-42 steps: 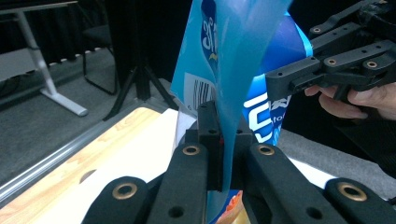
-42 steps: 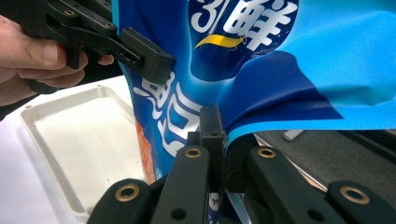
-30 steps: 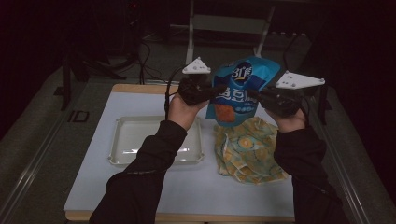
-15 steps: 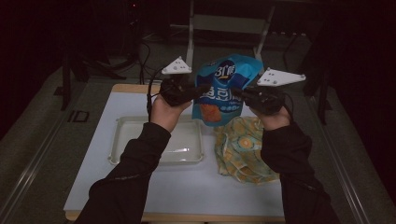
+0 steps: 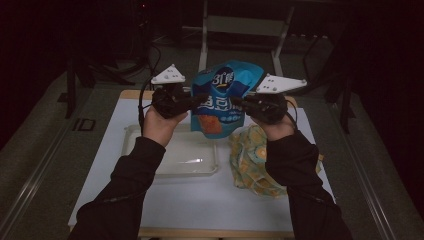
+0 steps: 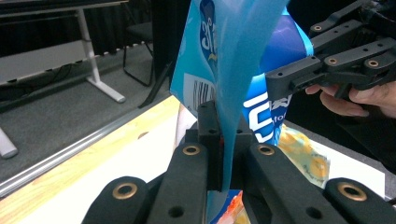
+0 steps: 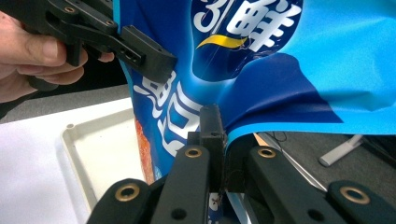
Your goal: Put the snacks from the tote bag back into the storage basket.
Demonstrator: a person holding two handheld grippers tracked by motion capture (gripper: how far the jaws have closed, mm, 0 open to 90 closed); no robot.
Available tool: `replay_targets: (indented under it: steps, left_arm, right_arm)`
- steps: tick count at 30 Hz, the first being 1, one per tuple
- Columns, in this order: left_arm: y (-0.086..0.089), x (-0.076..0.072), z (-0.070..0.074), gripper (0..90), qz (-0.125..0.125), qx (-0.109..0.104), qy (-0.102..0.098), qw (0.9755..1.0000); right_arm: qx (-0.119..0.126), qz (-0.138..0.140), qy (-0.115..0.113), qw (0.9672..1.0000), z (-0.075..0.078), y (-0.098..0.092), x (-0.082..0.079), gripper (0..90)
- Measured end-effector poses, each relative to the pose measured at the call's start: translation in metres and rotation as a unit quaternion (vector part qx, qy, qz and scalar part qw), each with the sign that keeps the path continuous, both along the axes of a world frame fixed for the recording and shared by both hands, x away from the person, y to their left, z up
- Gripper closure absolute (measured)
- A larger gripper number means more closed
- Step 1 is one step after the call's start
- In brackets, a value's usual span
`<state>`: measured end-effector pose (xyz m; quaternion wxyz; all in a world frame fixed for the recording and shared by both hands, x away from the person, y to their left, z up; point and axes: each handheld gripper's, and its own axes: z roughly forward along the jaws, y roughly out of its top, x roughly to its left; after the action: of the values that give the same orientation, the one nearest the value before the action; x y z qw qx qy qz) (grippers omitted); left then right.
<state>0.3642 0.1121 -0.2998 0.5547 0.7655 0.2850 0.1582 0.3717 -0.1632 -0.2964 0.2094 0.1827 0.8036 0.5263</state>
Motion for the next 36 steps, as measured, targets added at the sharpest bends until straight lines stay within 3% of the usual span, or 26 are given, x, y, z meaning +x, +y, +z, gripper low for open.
replay_targets:
  steps: [6,16,36]
  left_arm:
    - [0.017,-0.009,-0.002,89.9,0.008,-0.004,-0.006,0.9999]
    - [0.036,-0.018,-0.016,90.0,0.016,0.005,0.006,0.9998]
    - [0.055,-0.018,-0.063,89.9,0.019,0.008,0.039,0.999]
  right_arm:
    - [0.011,0.009,0.001,0.9999,-0.001,0.016,-0.004,89.2]
    - [-0.003,0.021,0.007,0.9998,-0.015,0.039,-0.009,89.2]
    - [-0.005,0.026,0.038,0.9989,-0.063,0.058,-0.007,89.2]
